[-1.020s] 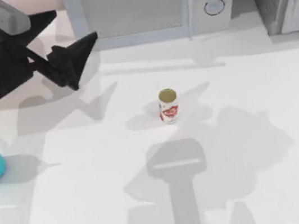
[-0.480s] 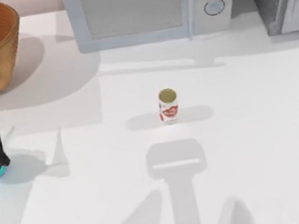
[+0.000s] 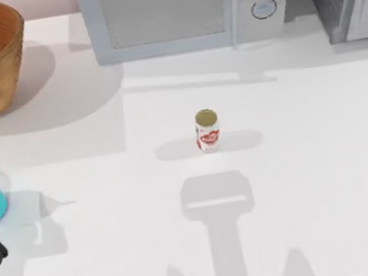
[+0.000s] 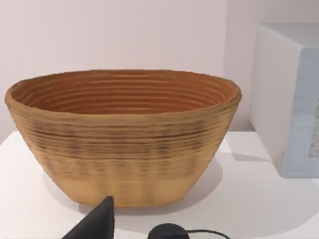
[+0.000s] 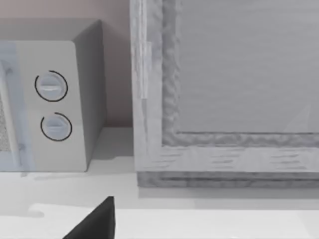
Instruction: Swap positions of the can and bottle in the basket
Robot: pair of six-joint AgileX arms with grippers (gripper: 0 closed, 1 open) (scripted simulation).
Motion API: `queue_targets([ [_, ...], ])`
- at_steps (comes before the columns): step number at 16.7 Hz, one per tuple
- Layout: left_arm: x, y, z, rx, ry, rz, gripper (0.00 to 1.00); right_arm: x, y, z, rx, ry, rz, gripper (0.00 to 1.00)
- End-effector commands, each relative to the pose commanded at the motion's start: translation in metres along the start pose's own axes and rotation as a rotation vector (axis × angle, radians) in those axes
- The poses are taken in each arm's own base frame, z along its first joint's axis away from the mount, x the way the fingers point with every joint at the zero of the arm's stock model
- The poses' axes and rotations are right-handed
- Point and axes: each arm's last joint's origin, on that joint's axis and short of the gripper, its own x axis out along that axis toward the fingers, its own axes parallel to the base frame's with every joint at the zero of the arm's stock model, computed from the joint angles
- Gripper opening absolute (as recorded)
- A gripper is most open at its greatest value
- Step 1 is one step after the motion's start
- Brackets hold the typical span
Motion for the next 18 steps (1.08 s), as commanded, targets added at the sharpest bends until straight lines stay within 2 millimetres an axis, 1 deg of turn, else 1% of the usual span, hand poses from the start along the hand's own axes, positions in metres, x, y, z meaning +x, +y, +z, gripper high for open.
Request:
queue_targets([
  [2, 0.000, 0.000, -0.003, -0.001, 0.002, 0.008, 1.00, 0.000, 0.000, 0.000, 0.000, 0.000, 0.000, 1.00],
  [7, 0.000, 0.000, -0.002, 0.000, 0.002, 0.004, 1.00, 0.000, 0.000, 0.000, 0.000, 0.000, 0.000, 1.00],
  [9, 0.002, 0.001, -0.006, -0.001, 0.025, 0.012, 1.00, 0.000, 0.000, 0.000, 0.000, 0.000, 0.000, 1.00],
  [13, 0.012, 0.003, -0.014, -0.001, 0.088, 0.026, 1.00, 0.000, 0.000, 0.000, 0.000, 0.000, 0.000, 1.00],
  [18, 0.030, 0.006, -0.019, 0.004, 0.132, 0.022, 1.00, 0.000, 0.000, 0.000, 0.000, 0.000, 0.000, 1.00],
])
